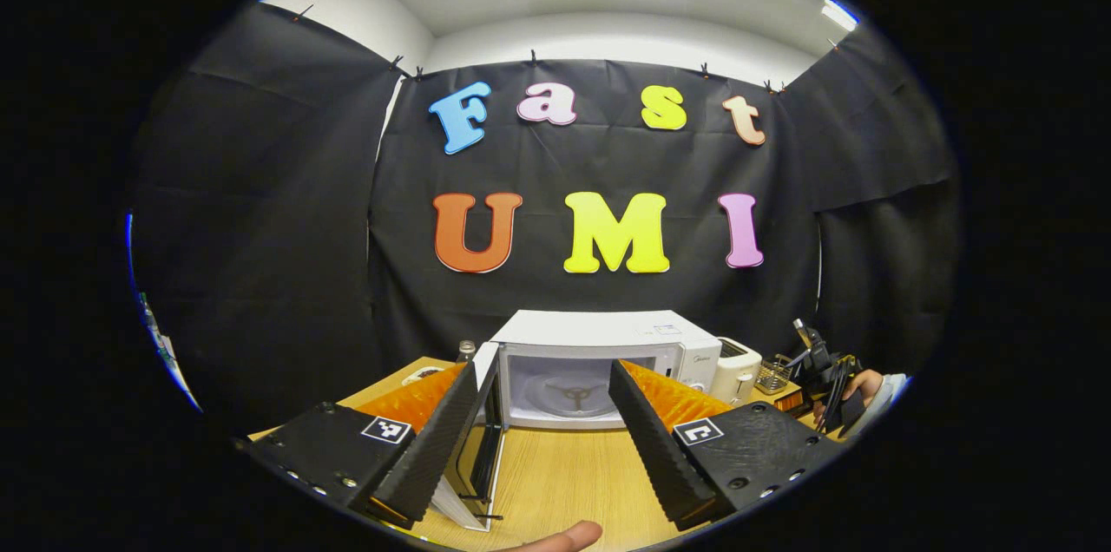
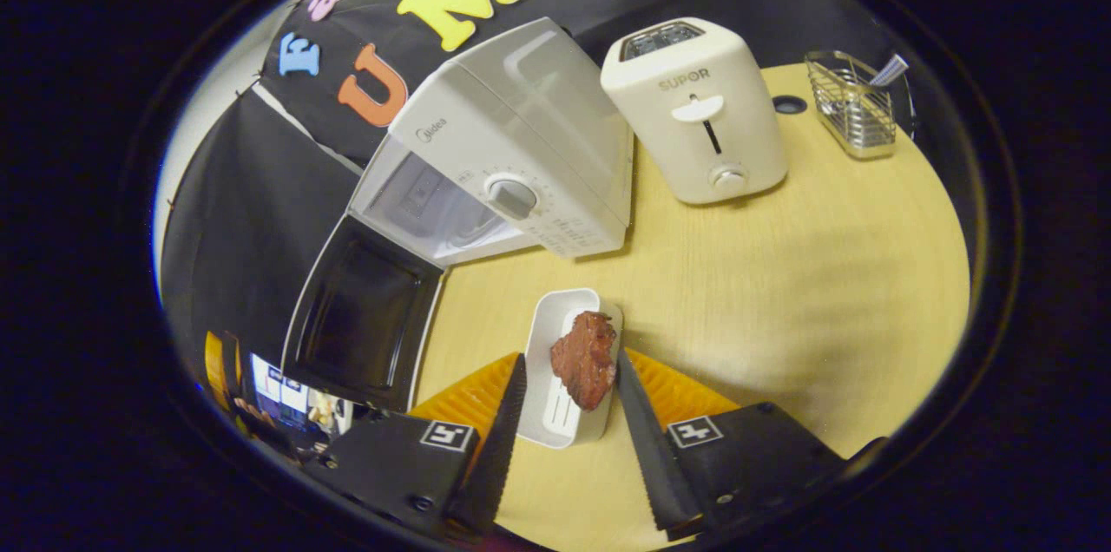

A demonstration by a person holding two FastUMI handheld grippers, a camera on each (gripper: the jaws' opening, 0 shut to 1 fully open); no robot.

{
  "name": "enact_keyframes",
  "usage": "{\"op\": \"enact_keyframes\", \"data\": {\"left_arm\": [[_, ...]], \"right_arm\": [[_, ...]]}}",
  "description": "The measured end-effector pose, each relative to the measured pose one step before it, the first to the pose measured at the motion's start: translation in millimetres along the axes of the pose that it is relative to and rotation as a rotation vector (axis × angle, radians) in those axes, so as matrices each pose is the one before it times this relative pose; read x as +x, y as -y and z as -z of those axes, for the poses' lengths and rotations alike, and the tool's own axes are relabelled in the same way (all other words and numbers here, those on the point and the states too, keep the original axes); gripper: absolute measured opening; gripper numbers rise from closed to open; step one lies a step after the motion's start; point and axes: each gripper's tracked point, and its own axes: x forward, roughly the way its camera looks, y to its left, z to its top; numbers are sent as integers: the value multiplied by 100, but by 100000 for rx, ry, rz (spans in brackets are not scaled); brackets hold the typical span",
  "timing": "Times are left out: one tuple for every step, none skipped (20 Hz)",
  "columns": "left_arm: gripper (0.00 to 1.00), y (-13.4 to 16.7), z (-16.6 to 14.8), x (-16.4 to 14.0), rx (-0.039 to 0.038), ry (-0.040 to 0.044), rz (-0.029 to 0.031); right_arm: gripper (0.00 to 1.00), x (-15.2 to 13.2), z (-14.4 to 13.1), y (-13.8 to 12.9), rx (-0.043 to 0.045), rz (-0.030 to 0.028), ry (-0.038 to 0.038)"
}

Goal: Open the microwave oven with the left hand, put the food in, and close the microwave oven.

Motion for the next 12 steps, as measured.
{"op": "enact_keyframes", "data": {"left_arm": [[94,74,-229,-204,313,628,266],[94,199,-48,-94,597,502,911],[93,424,150,-127,446,-445,1579],[94,225,49,-287,71,-349,737],[93,189,-91,-198,73,234,1041],[93,212,-123,-196,221,377,699],[93,-38,-170,-216,208,538,-35],[94,-51,-242,-190,355,545,37],[93,-38,-97,-141,527,310,-74],[93,-101,-67,-159,416,-11,-196],[93,-50,-87,-77,255,262,-20],[94,115,-170,-48,286,495,483]], "right_arm": [[47,307,195,417,3866,-392,-1401],[24,176,186,197,3549,-1591,-1013],[8,-278,180,-291,3398,-2105,53],[14,489,169,105,565,-1127,347],[13,-613,216,-186,550,-662,354],[12,-88,204,-153,263,-331,285],[21,-441,75,-148,161,-248,971],[11,-387,-68,-254,-45,-73,1420],[11,-501,81,-251,-732,240,1504],[11,-556,-37,-302,-974,92,1562],[11,-469,9,-361,-692,127,1651],[11,-528,-31,-415,-258,131,1916]]}}
